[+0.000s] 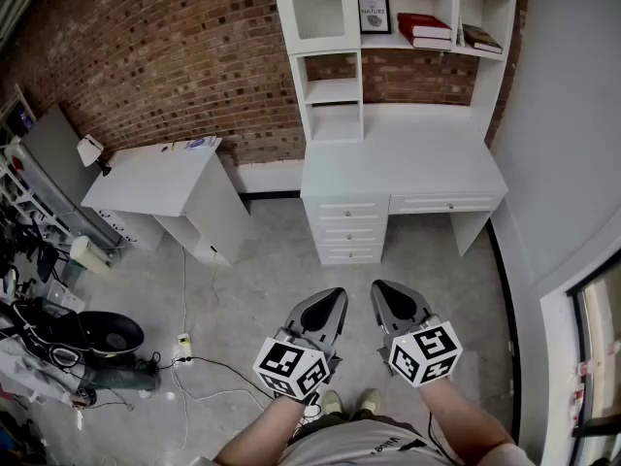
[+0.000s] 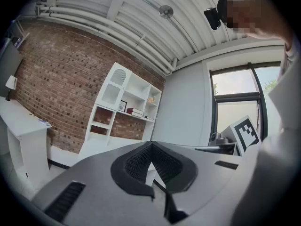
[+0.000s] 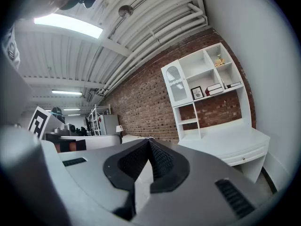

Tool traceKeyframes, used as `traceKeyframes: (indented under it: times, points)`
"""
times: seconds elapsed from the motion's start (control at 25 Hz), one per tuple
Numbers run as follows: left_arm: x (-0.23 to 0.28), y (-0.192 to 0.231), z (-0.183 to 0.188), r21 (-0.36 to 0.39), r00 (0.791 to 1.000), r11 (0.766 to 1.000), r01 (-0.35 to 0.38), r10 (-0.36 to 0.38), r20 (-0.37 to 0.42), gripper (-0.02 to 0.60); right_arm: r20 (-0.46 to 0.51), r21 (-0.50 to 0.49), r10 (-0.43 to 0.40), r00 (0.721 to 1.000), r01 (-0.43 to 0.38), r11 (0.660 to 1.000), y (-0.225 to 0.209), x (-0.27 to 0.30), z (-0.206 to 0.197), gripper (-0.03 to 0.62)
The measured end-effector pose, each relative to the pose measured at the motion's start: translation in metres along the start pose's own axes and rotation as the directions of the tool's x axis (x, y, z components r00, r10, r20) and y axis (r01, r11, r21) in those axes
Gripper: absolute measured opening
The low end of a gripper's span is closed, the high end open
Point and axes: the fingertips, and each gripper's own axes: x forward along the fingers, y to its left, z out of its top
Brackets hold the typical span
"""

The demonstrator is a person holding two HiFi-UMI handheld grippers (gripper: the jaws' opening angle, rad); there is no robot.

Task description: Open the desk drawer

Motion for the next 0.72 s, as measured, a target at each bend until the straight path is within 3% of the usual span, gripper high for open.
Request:
traceKeyframes:
  times: [0.36, 0.72]
  points:
    - [0.009, -0.006, -0.007, 0.004, 1.000, 1.000, -0.026, 0.026, 0.002, 0.012, 0.000, 0.003, 0.025, 1.000, -0.025, 1.000, -0.013, -0.006, 0.000, 0.017]
    - [0.029, -0.006, -0.012, 0.025, 0.998, 0.998, -0.065, 0.065, -0.005, 0.012, 0.015, 0.079, 0.073, 0.997, -0.074, 0.994, -0.033, -0.006, 0.004, 0.018]
